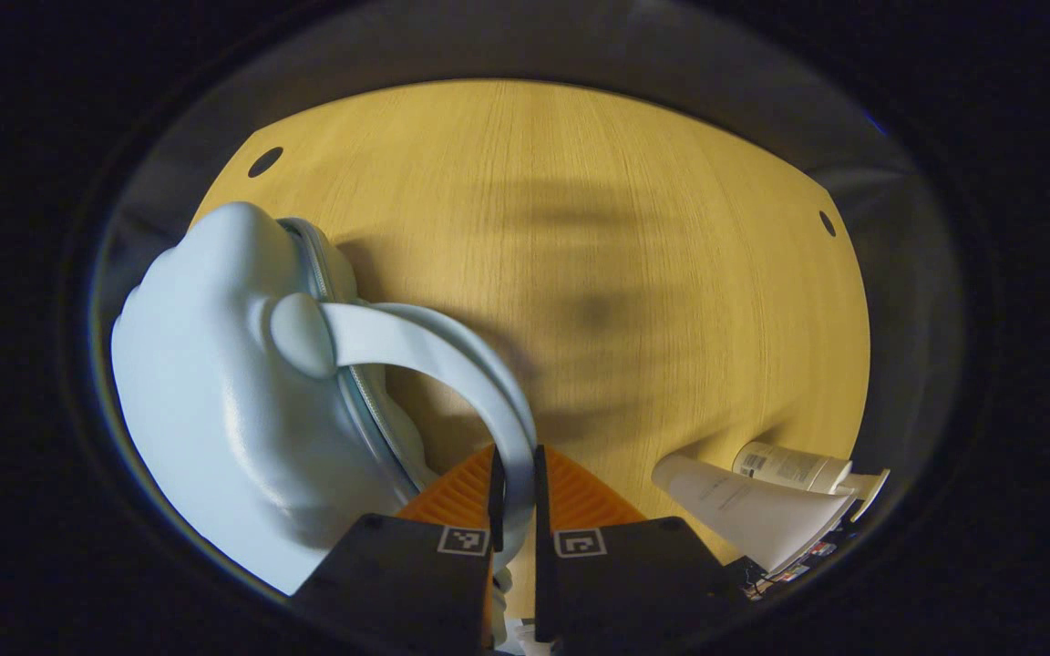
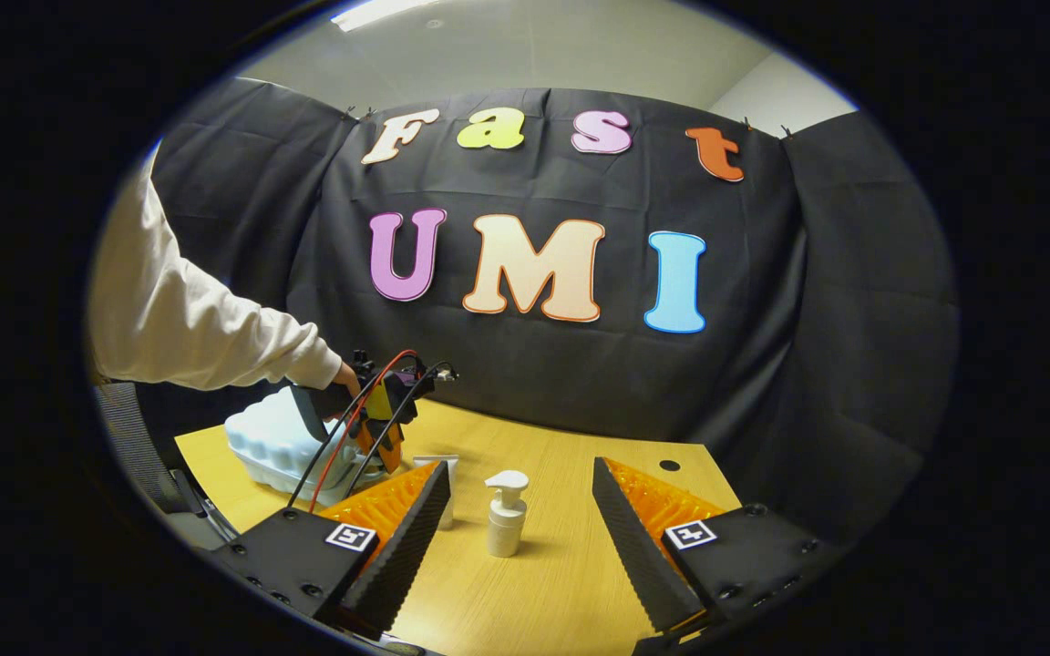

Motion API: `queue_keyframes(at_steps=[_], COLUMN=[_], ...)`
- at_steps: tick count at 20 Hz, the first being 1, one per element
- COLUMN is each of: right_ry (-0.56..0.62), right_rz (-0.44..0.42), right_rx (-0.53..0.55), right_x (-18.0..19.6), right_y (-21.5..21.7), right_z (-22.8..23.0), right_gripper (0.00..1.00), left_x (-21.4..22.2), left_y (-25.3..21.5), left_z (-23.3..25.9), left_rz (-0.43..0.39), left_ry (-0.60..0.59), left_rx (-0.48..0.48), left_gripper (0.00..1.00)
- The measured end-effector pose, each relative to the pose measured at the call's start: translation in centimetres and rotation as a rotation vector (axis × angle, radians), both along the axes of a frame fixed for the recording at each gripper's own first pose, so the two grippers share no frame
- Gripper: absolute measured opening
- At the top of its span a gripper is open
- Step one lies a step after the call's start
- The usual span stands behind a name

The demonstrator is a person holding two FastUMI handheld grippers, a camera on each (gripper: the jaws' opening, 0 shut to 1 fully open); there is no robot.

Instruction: First open the suitcase, pack the skin care products into it, and then close the suitcase.

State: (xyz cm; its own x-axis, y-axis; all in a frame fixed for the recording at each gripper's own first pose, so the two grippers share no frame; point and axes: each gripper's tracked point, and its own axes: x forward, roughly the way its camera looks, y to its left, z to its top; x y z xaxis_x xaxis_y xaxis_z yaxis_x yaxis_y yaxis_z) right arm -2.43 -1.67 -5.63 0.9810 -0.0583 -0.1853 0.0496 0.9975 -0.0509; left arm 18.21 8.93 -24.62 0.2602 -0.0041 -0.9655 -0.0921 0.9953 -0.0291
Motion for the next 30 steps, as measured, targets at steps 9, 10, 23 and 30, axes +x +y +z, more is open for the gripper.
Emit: queue_keyframes(at_steps=[9,10,23,30], right_ry=[0.004,0.004,-0.013,-0.048], right_rz=[-0.014,-0.012,0.046,0.092], right_rx=[0.003,0.005,0.011,0.017], right_x=[0.4,0.5,1.4,2.4], right_y=[-0.2,-0.1,1.8,3.8], right_z=[-0.4,-0.4,0.2,1.0], right_gripper=[0.99,0.99,0.99,0.99], left_x=[0.3,0.5,-3.4,-11.7], left_y=[-0.6,-0.8,2.2,13.3], left_z=[1.3,1.6,17.8,25.3], left_rz=[-0.019,-0.018,0.046,0.16], left_ry=[-0.018,-0.023,-0.336,-0.53], left_rx=[-0.055,-0.067,-0.385,-0.402], left_gripper=[0.0,0.0,0.0,0.0])
